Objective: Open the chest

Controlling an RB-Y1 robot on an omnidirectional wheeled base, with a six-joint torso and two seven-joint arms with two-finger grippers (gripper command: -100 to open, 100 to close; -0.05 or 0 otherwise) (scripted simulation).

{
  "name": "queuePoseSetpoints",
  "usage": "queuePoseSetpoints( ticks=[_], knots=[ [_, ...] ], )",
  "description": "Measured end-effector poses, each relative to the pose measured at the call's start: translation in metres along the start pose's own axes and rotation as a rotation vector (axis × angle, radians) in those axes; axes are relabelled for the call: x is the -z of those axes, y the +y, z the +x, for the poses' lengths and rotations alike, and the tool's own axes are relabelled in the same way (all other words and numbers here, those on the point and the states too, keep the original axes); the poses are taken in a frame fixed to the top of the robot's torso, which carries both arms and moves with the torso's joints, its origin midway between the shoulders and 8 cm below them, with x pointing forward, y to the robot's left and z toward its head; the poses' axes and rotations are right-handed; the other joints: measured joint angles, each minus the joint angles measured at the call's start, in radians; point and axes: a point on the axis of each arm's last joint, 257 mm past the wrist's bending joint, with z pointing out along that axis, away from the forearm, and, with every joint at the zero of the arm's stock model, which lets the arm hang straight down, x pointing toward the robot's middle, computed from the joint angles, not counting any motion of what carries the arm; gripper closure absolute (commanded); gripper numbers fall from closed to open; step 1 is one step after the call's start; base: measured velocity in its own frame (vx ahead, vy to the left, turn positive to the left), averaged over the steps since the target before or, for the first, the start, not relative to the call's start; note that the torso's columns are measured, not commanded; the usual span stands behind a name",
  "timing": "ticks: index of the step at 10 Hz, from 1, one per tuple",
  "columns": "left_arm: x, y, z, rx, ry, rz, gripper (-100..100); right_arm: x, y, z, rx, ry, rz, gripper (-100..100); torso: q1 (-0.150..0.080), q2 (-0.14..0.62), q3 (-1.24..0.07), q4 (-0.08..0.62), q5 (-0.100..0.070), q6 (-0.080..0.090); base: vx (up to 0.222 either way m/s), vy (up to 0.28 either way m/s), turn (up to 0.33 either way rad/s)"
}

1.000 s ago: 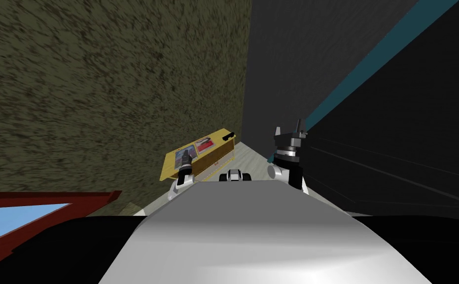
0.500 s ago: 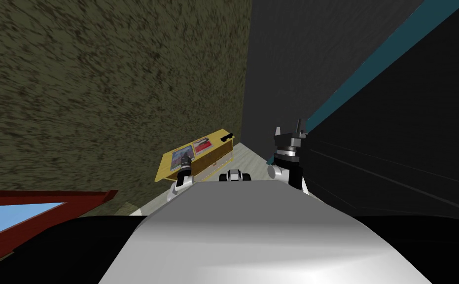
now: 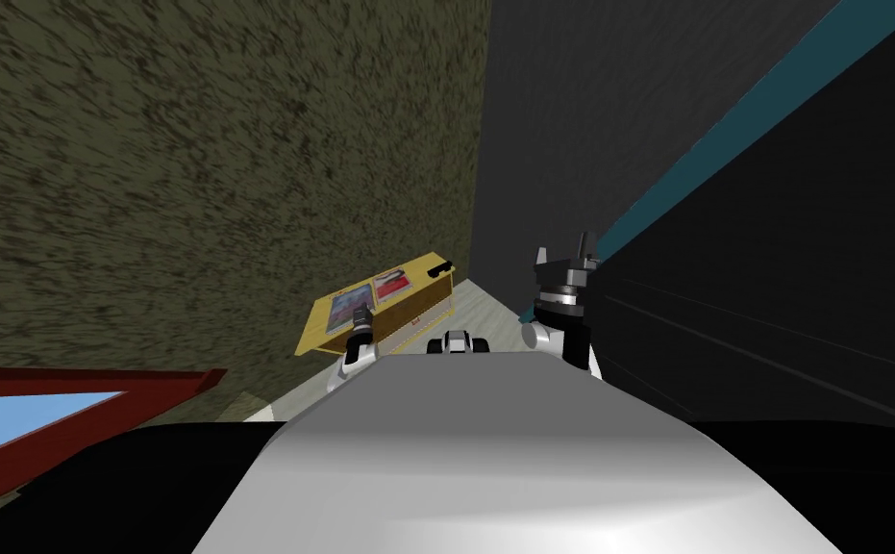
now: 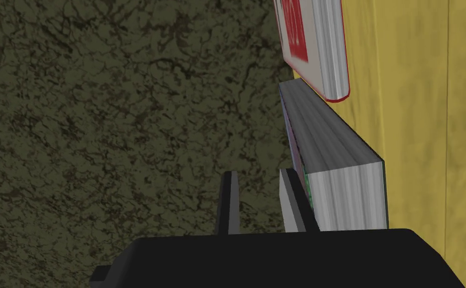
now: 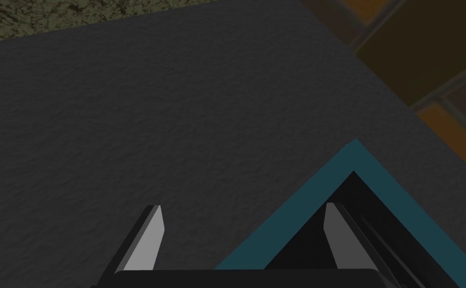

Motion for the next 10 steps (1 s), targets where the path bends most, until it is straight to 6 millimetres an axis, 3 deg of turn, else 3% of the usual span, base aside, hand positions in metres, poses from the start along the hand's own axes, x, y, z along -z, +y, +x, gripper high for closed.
queuePoseSetpoints(
  ticks=[4,5,8,10],
  knots=[
    [0.008,0.018,-0.005,0.021,-0.026,-0.045,-100,0.0,0.0,0.0,0.0,0.0,0.0,0,0.005,0.003,0.002,0.001,0.0,-0.003,0.051,-0.121,0.033],
    [0.011,0.032,0.0,0.037,-0.032,-0.08,-100,0.0,0.0,0.0,0.0,0.0,0.0,0,0.004,0.008,0.002,0.006,-0.008,-0.008,0.081,-0.148,0.096],
    [0.017,0.05,-0.013,0.064,-0.078,-0.107,-100,0.0,0.0,0.0,0.0,0.0,0.0,0,0.003,0.008,0.004,0.0,0.004,-0.003,0.077,-0.15,0.05],
    [0.032,0.076,0.0,0.098,-0.081,-0.181,-100,0.0,0.0,0.0,0.0,0.0,0.0,0,0.006,0.015,0.006,0.011,-0.013,-0.011,0.029,-0.1,0.003]
  ],
)
